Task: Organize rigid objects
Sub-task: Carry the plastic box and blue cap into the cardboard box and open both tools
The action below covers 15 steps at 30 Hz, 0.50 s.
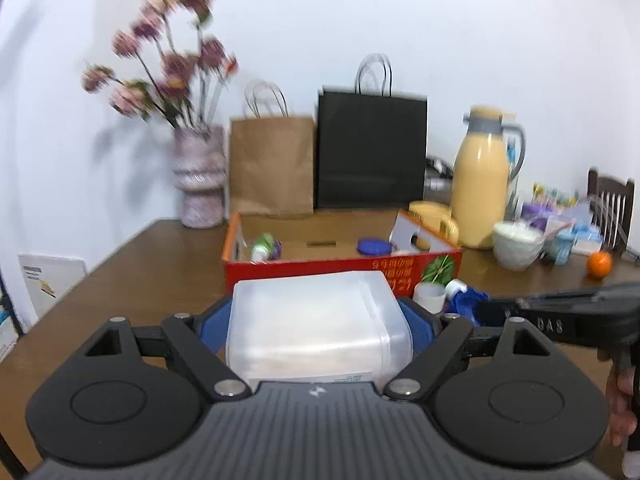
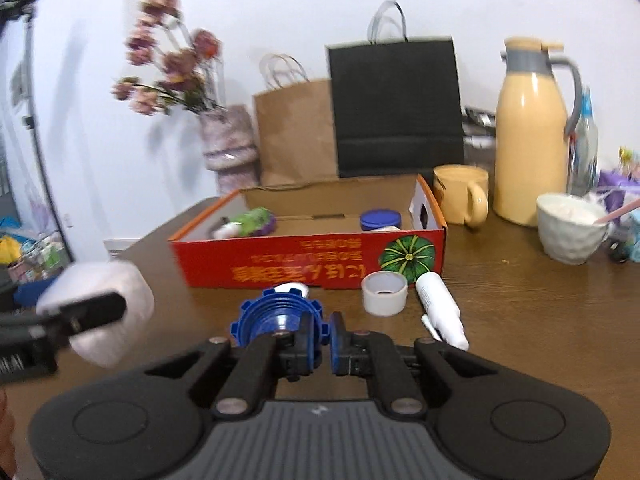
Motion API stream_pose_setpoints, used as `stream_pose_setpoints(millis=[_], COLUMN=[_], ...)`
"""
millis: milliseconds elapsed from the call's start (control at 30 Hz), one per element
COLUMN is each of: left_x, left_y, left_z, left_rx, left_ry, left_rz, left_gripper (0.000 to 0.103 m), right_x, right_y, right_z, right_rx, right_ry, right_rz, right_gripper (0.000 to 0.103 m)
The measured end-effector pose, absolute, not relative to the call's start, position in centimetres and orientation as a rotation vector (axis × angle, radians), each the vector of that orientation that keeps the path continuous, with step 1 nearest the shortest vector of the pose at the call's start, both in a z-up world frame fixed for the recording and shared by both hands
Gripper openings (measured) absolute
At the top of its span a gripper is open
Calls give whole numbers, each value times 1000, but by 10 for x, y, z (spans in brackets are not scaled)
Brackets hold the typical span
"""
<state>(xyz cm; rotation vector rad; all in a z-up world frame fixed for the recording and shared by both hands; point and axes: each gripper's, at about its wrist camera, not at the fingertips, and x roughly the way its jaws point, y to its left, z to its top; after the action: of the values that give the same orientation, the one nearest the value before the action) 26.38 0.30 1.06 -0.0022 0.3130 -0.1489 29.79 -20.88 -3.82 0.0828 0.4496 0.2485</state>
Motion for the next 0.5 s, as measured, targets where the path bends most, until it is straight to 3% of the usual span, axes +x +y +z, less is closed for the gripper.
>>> stream_pose_setpoints(millis=[233,500], left_x=[167,126], left_y=[24,34], left_z=[21,23], left_rx=[-41,-77], left_ry=[233,220], left_rz=[-72,-62], left_gripper=[86,86], right_x=[206,166], right_y=[-203,-205], right_z=[-30,-31], right_rx=[55,37], right_ry=[384,361], right_rz=[253,240], right_gripper=[7,7])
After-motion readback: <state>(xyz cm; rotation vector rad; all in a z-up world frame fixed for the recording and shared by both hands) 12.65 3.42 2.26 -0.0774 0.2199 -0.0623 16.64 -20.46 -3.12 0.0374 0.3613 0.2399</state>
